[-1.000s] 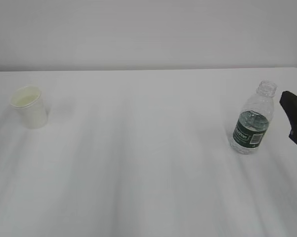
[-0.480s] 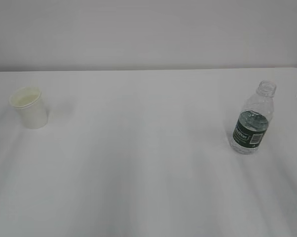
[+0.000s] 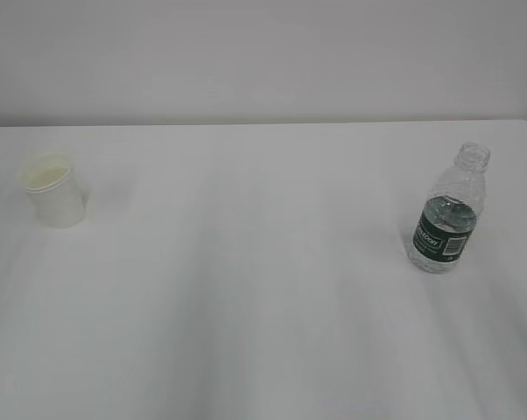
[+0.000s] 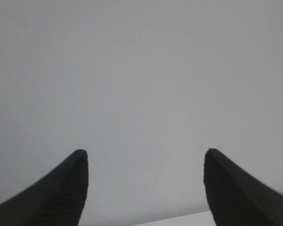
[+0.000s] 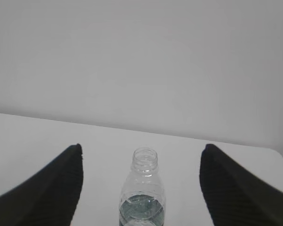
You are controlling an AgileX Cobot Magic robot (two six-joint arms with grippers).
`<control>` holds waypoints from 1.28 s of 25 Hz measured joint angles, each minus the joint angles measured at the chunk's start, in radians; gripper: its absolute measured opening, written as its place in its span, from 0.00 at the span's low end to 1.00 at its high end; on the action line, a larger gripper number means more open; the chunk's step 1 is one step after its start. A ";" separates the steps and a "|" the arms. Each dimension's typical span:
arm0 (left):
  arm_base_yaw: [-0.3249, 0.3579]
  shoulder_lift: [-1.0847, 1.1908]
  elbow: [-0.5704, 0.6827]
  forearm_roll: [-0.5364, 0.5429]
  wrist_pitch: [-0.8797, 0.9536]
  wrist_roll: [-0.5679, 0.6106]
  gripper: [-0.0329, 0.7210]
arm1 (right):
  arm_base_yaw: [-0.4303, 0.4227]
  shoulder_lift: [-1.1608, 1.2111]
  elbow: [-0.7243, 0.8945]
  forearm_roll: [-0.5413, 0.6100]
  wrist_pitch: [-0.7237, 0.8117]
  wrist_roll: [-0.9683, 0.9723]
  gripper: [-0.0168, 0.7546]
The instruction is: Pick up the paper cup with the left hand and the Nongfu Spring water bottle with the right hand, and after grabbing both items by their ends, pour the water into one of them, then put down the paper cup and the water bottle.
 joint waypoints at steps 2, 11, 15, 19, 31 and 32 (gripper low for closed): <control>0.000 -0.028 0.000 0.004 0.036 0.000 0.77 | 0.000 -0.013 0.000 0.000 0.015 -0.002 0.78; 0.000 -0.131 0.000 0.014 0.133 -0.011 0.77 | 0.000 -0.094 -0.033 0.000 0.170 -0.033 0.78; 0.000 -0.203 0.000 0.014 0.203 -0.013 0.77 | 0.000 -0.124 -0.059 0.000 0.253 -0.069 0.78; 0.000 -0.285 0.000 0.014 0.287 -0.013 0.77 | 0.000 -0.164 -0.062 0.000 0.299 -0.080 0.78; 0.000 -0.471 0.000 -0.034 0.552 -0.017 0.76 | 0.000 -0.291 -0.103 -0.002 0.554 -0.081 0.78; 0.000 -0.478 0.000 -0.036 0.569 -0.017 0.76 | 0.000 -0.298 -0.115 -0.004 0.581 -0.082 0.78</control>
